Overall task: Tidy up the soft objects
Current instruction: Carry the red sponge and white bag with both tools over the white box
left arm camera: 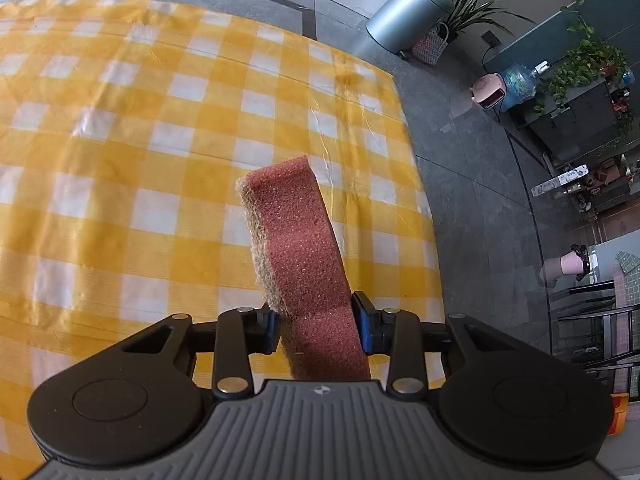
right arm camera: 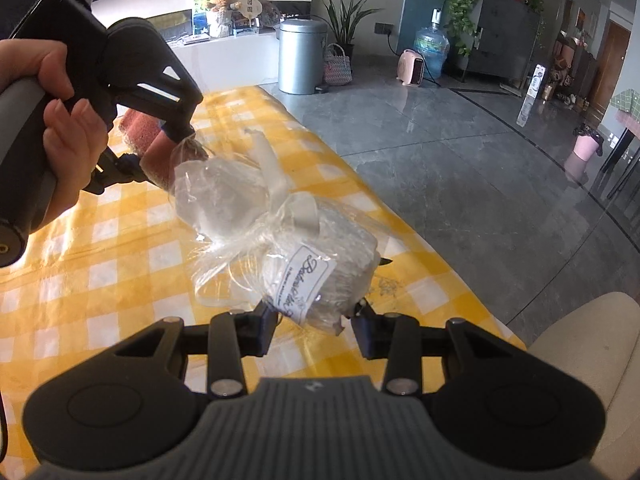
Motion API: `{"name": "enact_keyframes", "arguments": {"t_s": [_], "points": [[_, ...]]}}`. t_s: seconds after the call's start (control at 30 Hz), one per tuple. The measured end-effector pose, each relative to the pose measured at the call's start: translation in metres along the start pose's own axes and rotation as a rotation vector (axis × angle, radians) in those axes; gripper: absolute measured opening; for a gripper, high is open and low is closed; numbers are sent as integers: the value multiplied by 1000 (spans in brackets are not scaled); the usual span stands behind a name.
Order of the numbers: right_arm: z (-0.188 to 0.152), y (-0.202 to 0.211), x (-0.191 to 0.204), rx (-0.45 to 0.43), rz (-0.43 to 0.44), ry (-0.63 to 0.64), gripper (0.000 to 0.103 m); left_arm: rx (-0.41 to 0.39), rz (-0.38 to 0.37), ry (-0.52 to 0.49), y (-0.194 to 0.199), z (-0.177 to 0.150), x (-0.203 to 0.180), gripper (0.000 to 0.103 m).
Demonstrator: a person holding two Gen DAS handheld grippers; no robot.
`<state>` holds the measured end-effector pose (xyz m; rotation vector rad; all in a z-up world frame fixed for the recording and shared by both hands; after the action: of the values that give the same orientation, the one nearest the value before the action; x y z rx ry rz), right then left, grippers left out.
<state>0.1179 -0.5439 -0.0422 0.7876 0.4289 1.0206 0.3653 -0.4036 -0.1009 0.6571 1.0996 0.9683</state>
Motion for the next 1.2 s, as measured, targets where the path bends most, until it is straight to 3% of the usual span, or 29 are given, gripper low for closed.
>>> {"name": "enact_keyframes", "arguments": {"t_s": [0.23, 0.37, 0.5, 0.8, 0.9, 1.03, 1.17, 1.2], "points": [[4, 1, 7, -15, 20, 38, 39, 0, -4, -85, 45, -4, 17, 40], [6, 14, 17, -70, 69, 89, 39, -4, -108, -98, 77, -8, 32, 41], [9, 25, 30, -95, 140, 99, 39, -53, -50, -252, 114, -19, 32, 40], [12, 27, 55, -87, 142, 171, 39, -173, 47, -453, 177, -53, 36, 41], [17, 39, 50, -123, 157, 157, 39, -231, 68, -536, 196, -71, 36, 40], [30, 66, 45, -208, 156, 116, 39, -249, 50, -565, 210, -90, 38, 41], [32, 85, 49, -283, 346, 89, 39, -233, 39, -545, 224, -101, 52, 41], [33, 87, 52, -284, 358, 88, 39, -237, 29, -542, 229, -102, 59, 41]]}}
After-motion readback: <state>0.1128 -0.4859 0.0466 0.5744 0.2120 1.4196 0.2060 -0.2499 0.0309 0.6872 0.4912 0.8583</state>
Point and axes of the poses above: each gripper's, at about its wrist camera, not at the fingertips, and y roughly against the way its jaws point, x to its left, z to its top, the point moved 2 cm from there along -y, roughly the way its jaws point, and after that the axes turned 8 degrees about -y, right-handed, at the moved point
